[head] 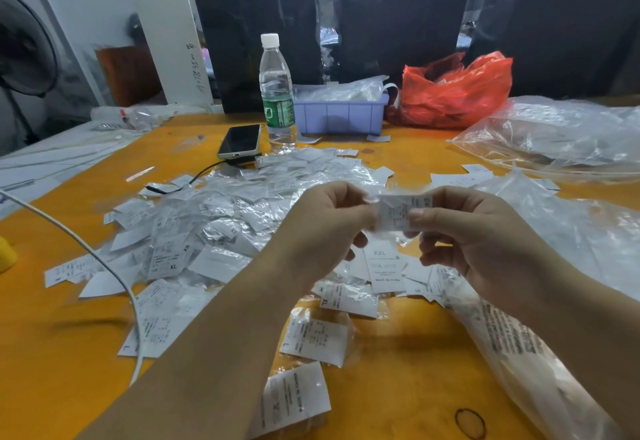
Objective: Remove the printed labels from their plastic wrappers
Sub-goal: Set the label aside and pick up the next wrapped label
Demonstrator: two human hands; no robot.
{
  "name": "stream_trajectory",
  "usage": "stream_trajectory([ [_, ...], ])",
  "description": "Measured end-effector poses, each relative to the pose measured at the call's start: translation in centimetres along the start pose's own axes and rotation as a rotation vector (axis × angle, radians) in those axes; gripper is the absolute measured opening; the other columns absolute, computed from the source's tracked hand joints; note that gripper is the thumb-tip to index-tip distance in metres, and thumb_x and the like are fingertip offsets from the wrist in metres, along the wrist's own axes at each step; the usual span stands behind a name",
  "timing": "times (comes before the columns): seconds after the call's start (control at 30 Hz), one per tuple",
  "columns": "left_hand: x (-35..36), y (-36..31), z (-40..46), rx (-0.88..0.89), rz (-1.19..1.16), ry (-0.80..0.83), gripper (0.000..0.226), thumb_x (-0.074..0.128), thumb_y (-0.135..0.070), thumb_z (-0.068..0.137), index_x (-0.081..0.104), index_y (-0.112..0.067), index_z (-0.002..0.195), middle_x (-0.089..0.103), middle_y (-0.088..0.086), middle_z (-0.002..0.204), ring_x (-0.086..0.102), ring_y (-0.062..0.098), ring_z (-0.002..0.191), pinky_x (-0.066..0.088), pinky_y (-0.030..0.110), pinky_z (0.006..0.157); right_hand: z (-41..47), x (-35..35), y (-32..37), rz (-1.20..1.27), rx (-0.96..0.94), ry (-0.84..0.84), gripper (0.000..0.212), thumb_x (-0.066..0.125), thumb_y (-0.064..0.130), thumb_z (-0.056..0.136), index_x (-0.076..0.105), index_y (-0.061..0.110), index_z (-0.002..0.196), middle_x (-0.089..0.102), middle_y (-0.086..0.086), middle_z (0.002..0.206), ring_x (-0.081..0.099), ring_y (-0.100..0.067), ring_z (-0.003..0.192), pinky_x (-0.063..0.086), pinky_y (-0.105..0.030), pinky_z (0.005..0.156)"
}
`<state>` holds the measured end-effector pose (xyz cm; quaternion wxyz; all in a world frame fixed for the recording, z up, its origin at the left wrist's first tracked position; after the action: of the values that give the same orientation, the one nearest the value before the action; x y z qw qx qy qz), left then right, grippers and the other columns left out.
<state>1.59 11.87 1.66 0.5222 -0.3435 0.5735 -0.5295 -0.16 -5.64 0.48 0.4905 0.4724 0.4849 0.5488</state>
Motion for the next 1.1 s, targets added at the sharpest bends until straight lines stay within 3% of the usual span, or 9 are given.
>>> stream_trajectory([
  [0.07, 0.2, 0.1, -0.1, -0.006, 0.019, 0.012, 0.004, 0.068, -0.012, 0.087, 0.068, -0.009, 0.089, 0.065, -0.005, 0.067, 0.058, 0.007, 0.06, 0.047, 0.021, 0.053, 0.0, 0.1, -0.1, -0.015, 0.012, 0.047, 0.005, 0.069, 0.005, 0.079, 0.069, 0.005, 0.084, 0.066, -0.011, 0.07, 0.058, -0.016, 0.055, 0.052, -0.025, 0.05],
  [0.17, 0.0, 0.3, 0.1, -0.003, 0.026, 0.001, 0.008, 0.072, -0.017, 0.085, 0.067, -0.011, 0.084, 0.064, -0.006, 0.064, 0.055, 0.005, 0.055, 0.044, 0.018, 0.05, 0.1, 0.2, -0.4, -0.023, 0.028, 0.064, 0.022, 0.072, 0.016, 0.07, 0.069, 0.004, 0.088, 0.066, -0.012, 0.071, 0.058, -0.016, 0.055, 0.052, -0.026, 0.05],
  [0.3, -1.0, 0.3, 0.3, 0.026, 0.033, -0.112, 0.013, 0.073, -0.021, 0.085, 0.065, -0.015, 0.077, 0.064, -0.008, 0.062, 0.054, 0.003, 0.052, 0.042, 0.014, 0.048, 0.1, 0.0, -0.2, -0.025, -0.009, -0.07, 0.006, 0.064, 0.01, 0.088, 0.065, 0.009, 0.094, 0.07, -0.009, 0.073, 0.058, -0.015, 0.055, 0.054, -0.027, 0.051],
  [0.4, -2.4, 0.3, 0.5, 0.089, 0.312, -0.315, 0.011, 0.068, -0.029, 0.087, 0.064, -0.022, 0.08, 0.065, -0.007, 0.073, 0.06, 0.008, 0.066, 0.046, 0.022, 0.056, -0.2, 0.0, 0.3, -0.297, -0.109, -0.119, 0.011, 0.061, 0.01, 0.092, 0.063, 0.015, 0.102, 0.072, -0.003, 0.081, 0.063, -0.014, 0.066, 0.056, -0.03, 0.06],
  [0.57, -3.6, 0.8, 0.7, 0.065, 0.541, -0.506, 0.009, 0.059, -0.022, 0.09, 0.06, -0.025, 0.081, 0.062, -0.007, 0.079, 0.058, 0.01, 0.075, 0.05, 0.03, 0.061, -0.8, 0.9, -0.6, -0.871, -0.177, 0.009, 0.025, 0.062, 0.021, 0.092, 0.06, 0.033, 0.114, 0.062, 0.018, 0.103, 0.059, -0.002, 0.093, 0.051, -0.029, 0.085],
  [0.7, -2.9, 0.9, 0.7, 0.097, 0.55, -0.418, 0.011, 0.06, -0.02, 0.089, 0.06, -0.028, 0.096, 0.059, -0.012, 0.093, 0.054, 0.001, 0.081, 0.041, 0.021, 0.06, -0.8, 1.3, -1.5, -1.082, -0.114, 0.156, 0.046, 0.062, 0.038, 0.088, 0.046, 0.04, 0.132, 0.041, 0.016, 0.139, 0.036, -0.002, 0.127, 0.033, -0.023, 0.101],
  [0.83, -1.7, 0.3, 0.2, 0.149, 0.502, -0.294, 0.022, 0.062, -0.015, 0.084, 0.059, -0.036, 0.089, 0.057, -0.016, 0.093, 0.055, 0.003, 0.08, 0.043, 0.022, 0.064, -0.7, 1.7, -2.0, -1.239, -0.079, 0.285, 0.059, 0.054, 0.055, 0.09, 0.035, 0.041, 0.143, 0.015, 0.019, 0.157, 0.004, -0.004, 0.142, 0.016, -0.034, 0.116],
  [1.0, -1.2, 0.1, 0.0, 0.154, 0.531, -0.259, 0.026, 0.059, -0.011, 0.083, 0.059, -0.037, 0.081, 0.056, -0.016, 0.088, 0.054, 0.002, 0.073, 0.037, 0.018, 0.059, -0.7, 1.9, -1.8, -1.198, -0.188, 0.216, 0.031, 0.058, 0.041, 0.093, 0.06, 0.029, 0.121, 0.044, 0.017, 0.136, 0.03, -0.011, 0.129, 0.026, -0.021, 0.096],
  [1.1, -1.2, 0.2, 0.2, 0.119, 0.582, -0.249, 0.033, 0.055, -0.005, 0.081, 0.058, -0.037, 0.076, 0.055, -0.016, 0.085, 0.052, 0.003, 0.072, 0.035, 0.019, 0.056, -0.6, 1.8, -1.6, -1.152, -0.254, 0.163, 0.021, 0.06, 0.032, 0.092, 0.067, 0.027, 0.111, 0.051, 0.017, 0.123, 0.039, -0.01, 0.119, 0.03, -0.02, 0.093],
])
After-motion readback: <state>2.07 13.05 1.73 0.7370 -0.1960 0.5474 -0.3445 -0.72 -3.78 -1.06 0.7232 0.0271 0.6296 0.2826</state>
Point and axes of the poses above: each hand's wrist, its own z-axis towards the middle knuckle, its own x-axis out of the palm, y = z × x, the point moved 3 cm from there along z, towards the middle knuckle
